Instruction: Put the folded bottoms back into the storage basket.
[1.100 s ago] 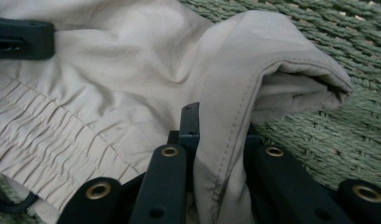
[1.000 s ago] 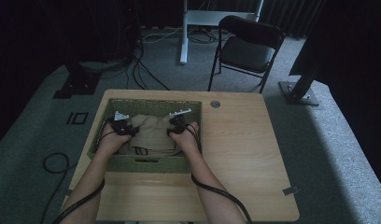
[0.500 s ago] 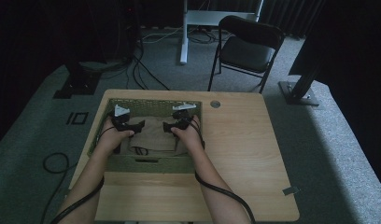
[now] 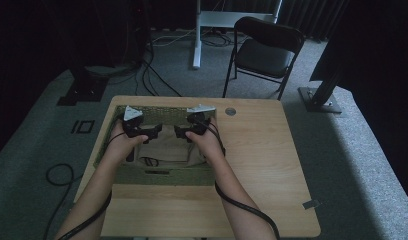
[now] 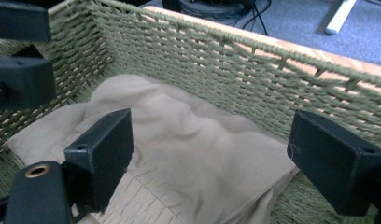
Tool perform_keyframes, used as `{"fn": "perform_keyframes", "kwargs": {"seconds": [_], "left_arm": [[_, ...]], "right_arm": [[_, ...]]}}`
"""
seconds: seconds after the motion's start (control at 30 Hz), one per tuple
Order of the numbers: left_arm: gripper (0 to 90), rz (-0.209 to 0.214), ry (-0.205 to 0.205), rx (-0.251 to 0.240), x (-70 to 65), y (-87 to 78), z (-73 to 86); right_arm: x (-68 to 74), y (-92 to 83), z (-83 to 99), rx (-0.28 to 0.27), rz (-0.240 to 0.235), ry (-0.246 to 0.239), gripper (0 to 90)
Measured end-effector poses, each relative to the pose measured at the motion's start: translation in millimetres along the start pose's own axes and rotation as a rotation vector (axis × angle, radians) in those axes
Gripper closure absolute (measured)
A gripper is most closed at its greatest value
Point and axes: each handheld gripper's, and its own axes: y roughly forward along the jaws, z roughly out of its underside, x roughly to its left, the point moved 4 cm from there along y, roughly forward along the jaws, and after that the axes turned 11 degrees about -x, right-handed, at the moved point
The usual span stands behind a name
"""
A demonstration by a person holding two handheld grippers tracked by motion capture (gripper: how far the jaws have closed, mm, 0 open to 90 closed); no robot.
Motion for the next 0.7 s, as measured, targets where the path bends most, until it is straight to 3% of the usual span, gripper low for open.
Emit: {"fn": "perform_keyframes", "kwargs": {"seconds": [0.07,0.17,0.33,0.7], "left_arm": [[17.9,0.008,-0.017,0.008,-2.0,-2.6,1.1],[17.9,0.005,0.0,0.019,-2.9,-6.5,4.0],[17.9,0.018,-0.007,0.022,-5.5,-13.1,5.2],[17.9,0.046,-0.01,-0.008,-11.7,-33.1,-0.8]], "right_arm": [[-1.2,-5.7,-2.3,-0.015,0.001,-0.001,13.8],[-4.4,-15.0,-5.9,-0.032,0.003,0.0,13.8],[-10.5,-30.4,-10.3,-0.054,-0.002,-0.011,13.9],[-21.7,-53.7,-3.9,-0.054,-0.006,-0.016,13.9]]}}
